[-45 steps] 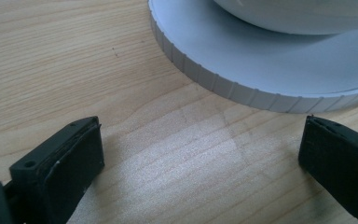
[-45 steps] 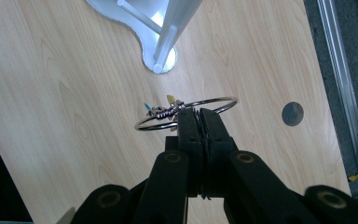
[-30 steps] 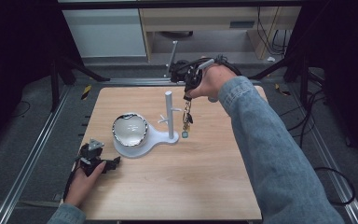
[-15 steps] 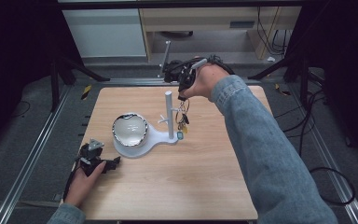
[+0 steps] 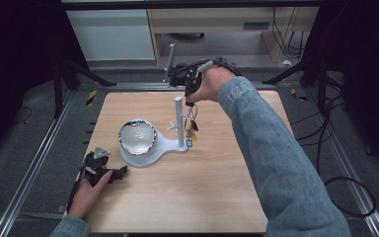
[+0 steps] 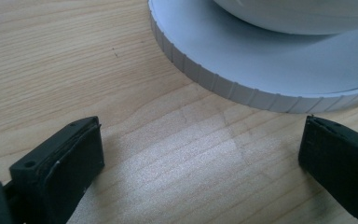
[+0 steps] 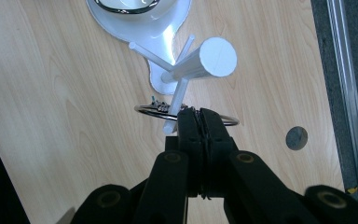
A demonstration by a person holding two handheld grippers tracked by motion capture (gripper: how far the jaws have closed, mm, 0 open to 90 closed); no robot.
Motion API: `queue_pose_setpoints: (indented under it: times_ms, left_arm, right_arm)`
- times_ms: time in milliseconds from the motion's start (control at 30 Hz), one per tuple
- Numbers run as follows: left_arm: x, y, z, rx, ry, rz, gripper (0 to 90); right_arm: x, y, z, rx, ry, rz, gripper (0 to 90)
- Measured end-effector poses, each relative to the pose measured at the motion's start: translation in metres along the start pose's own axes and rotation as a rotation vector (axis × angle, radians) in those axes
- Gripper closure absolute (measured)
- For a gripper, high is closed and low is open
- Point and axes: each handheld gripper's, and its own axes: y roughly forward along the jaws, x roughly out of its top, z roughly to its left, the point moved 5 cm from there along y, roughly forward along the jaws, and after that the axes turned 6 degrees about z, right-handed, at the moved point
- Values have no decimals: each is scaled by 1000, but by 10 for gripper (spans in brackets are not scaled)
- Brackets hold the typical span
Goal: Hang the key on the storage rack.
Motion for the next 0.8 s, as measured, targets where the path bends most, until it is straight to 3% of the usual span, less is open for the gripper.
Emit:
queue_pose_setpoints:
  times_ms: [800]
  left_arm:
    - [0, 0, 0, 0, 0, 0, 0]
  right_arm:
    - [1, 18, -6, 30, 33, 5, 886]
